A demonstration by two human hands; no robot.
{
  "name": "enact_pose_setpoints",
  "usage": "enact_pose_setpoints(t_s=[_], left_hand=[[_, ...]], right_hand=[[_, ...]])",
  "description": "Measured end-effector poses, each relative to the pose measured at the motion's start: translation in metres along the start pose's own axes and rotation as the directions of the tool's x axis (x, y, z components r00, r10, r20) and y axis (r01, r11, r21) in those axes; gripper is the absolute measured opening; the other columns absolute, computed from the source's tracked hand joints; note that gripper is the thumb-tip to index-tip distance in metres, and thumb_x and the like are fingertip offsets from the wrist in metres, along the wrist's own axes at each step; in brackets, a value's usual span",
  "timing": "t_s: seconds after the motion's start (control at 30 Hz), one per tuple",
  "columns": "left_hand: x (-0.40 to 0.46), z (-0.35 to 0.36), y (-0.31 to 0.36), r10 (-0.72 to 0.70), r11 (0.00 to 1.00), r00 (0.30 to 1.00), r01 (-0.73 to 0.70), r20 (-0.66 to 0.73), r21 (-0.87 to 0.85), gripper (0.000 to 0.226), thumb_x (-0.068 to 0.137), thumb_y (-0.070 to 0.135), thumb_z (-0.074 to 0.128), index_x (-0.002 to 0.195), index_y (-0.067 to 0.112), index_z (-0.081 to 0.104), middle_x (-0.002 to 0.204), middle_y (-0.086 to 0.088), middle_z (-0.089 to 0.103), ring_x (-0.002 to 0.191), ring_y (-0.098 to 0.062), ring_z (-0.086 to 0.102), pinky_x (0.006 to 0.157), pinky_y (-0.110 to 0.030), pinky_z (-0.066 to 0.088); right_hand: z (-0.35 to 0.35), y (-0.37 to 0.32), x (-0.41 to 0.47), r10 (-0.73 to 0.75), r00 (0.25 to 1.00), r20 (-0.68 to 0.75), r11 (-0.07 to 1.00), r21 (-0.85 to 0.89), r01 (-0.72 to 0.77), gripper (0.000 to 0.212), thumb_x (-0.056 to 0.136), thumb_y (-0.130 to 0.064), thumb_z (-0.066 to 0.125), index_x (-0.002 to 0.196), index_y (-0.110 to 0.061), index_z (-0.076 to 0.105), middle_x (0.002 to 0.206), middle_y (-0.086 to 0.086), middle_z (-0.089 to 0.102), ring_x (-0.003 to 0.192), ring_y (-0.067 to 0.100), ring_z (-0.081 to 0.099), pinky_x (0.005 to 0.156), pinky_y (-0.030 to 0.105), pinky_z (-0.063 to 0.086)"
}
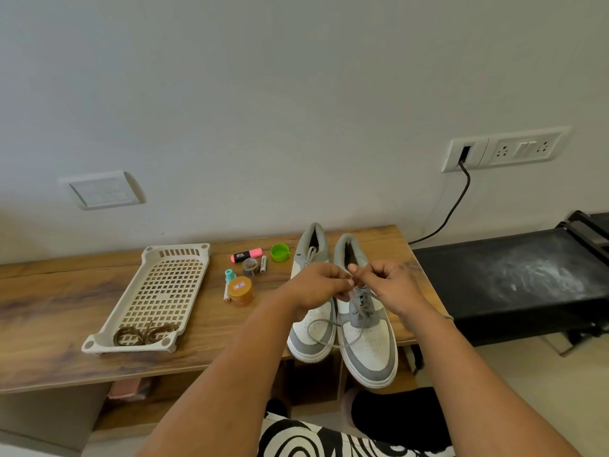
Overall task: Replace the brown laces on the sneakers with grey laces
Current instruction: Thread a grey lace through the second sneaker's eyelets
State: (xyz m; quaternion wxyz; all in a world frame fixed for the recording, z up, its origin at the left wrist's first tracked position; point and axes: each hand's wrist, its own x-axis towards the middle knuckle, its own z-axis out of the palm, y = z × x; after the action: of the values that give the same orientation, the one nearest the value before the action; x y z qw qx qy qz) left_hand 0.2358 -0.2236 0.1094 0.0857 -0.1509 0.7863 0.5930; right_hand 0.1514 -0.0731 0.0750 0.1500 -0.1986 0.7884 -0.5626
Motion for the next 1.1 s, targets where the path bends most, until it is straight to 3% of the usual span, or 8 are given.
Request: enact_pose_setpoints(t_s=[0.07, 0.23, 0.4, 0.5, 0.67, 0.77, 0.87, 1.1], left_hand=[[-0.002, 0.0, 0.002, -0.039, 0.998, 0.999, 0.039, 0.01, -0.053, 0.018, 0.098, 0.012, 0.053, 0.095, 0.006, 0.069, 0.068, 0.001, 0.061, 0.065, -0.008, 0.058, 0.074, -0.021, 0.047], [-0.007, -0.013, 0.007, -0.154, 0.902, 0.984, 0.178, 0.092, -0.394, 0.029, 0.101, 0.028, 0.051, 0.075, 0.017, 0.06, 0.057, 0.007, 0.034, 0.053, -0.009, 0.038, 0.076, -0.033, 0.049], [-0.016, -0.036, 0.002, -0.049, 0.953, 0.987, 0.092, 0.152, -0.288, 0.035, 0.099, 0.031, 0.054, 0.066, 0.019, 0.054, 0.059, 0.005, 0.026, 0.049, -0.007, 0.024, 0.06, -0.022, 0.038], [-0.021, -0.05, 0.0, -0.003, 0.902, 0.992, 0.056, 0.124, -0.428, 0.031, 0.096, 0.031, 0.054, 0.067, 0.018, 0.057, 0.059, 0.005, 0.03, 0.053, -0.009, 0.03, 0.063, -0.023, 0.044], [-0.018, -0.054, -0.002, -0.005, 0.88, 1.0, 0.009, 0.01, -0.475, 0.032, 0.1, 0.033, 0.048, 0.075, 0.016, 0.058, 0.061, 0.006, 0.039, 0.054, -0.008, 0.035, 0.066, -0.023, 0.043], [-0.012, -0.04, -0.004, -0.038, 0.962, 0.998, 0.051, 0.052, -0.27, 0.034, 0.102, 0.033, 0.048, 0.076, 0.016, 0.062, 0.06, 0.007, 0.041, 0.054, -0.009, 0.035, 0.064, -0.023, 0.039], [-0.008, -0.026, -0.002, -0.034, 0.98, 0.992, 0.057, 0.122, -0.191, 0.034, 0.102, 0.035, 0.048, 0.077, 0.016, 0.063, 0.06, 0.006, 0.041, 0.055, -0.009, 0.037, 0.063, -0.023, 0.038], [-0.003, -0.011, 0.001, -0.016, 0.983, 0.993, 0.037, 0.118, -0.178, 0.035, 0.101, 0.039, 0.049, 0.076, 0.019, 0.063, 0.06, 0.007, 0.039, 0.056, -0.009, 0.035, 0.061, -0.023, 0.034]], right_hand=[[0.0, 0.0, 0.001, 0.008, 1.0, -0.026, 1.0, -0.028, -0.009, 0.054, 0.08, -0.051, 0.072, 0.071, 0.001, 0.063, 0.069, 0.014, 0.065, 0.064, 0.019, 0.057, 0.067, 0.033, 0.047], [-0.002, -0.005, 0.0, 0.061, 0.993, -0.104, 0.998, -0.008, -0.062, 0.051, 0.085, -0.046, 0.07, 0.067, 0.001, 0.061, 0.055, -0.004, 0.049, 0.055, 0.009, 0.045, 0.061, 0.029, 0.039], [-0.012, 0.002, 0.002, 0.237, 0.964, -0.119, 0.966, -0.078, -0.247, 0.051, 0.084, -0.051, 0.068, 0.088, 0.0, 0.07, 0.08, 0.006, 0.063, 0.078, 0.018, 0.055, 0.08, 0.04, 0.05], [-0.02, 0.005, 0.003, 0.331, 0.927, -0.178, 0.928, -0.115, -0.354, 0.037, 0.087, -0.051, 0.064, 0.085, -0.015, 0.07, 0.093, 0.003, 0.066, 0.088, 0.02, 0.057, 0.08, 0.039, 0.048], [-0.015, 0.012, 0.001, 0.069, 0.955, -0.29, 0.802, -0.553, -0.226, 0.027, 0.089, -0.054, 0.059, 0.095, -0.029, 0.067, 0.111, -0.002, 0.059, 0.113, 0.024, 0.043, 0.089, 0.042, 0.042], [0.001, 0.0, 0.003, -0.01, 0.999, -0.036, 0.945, -0.328, -0.002, 0.04, 0.093, -0.061, 0.043, 0.108, -0.032, 0.066, 0.115, -0.005, 0.062, 0.115, 0.019, 0.048, 0.1, 0.046, 0.042], [0.012, -0.009, -0.002, 0.065, 0.981, 0.184, 0.997, -0.056, -0.055, 0.041, 0.098, -0.052, 0.043, 0.096, -0.022, 0.071, 0.102, -0.006, 0.069, 0.102, 0.016, 0.06, 0.092, 0.04, 0.046], [0.007, -0.014, -0.006, 0.074, 0.979, 0.192, 0.989, 0.114, -0.097, 0.034, 0.104, -0.035, 0.041, 0.1, -0.013, 0.066, 0.094, -0.005, 0.069, 0.088, 0.008, 0.062, 0.078, 0.026, 0.047]])
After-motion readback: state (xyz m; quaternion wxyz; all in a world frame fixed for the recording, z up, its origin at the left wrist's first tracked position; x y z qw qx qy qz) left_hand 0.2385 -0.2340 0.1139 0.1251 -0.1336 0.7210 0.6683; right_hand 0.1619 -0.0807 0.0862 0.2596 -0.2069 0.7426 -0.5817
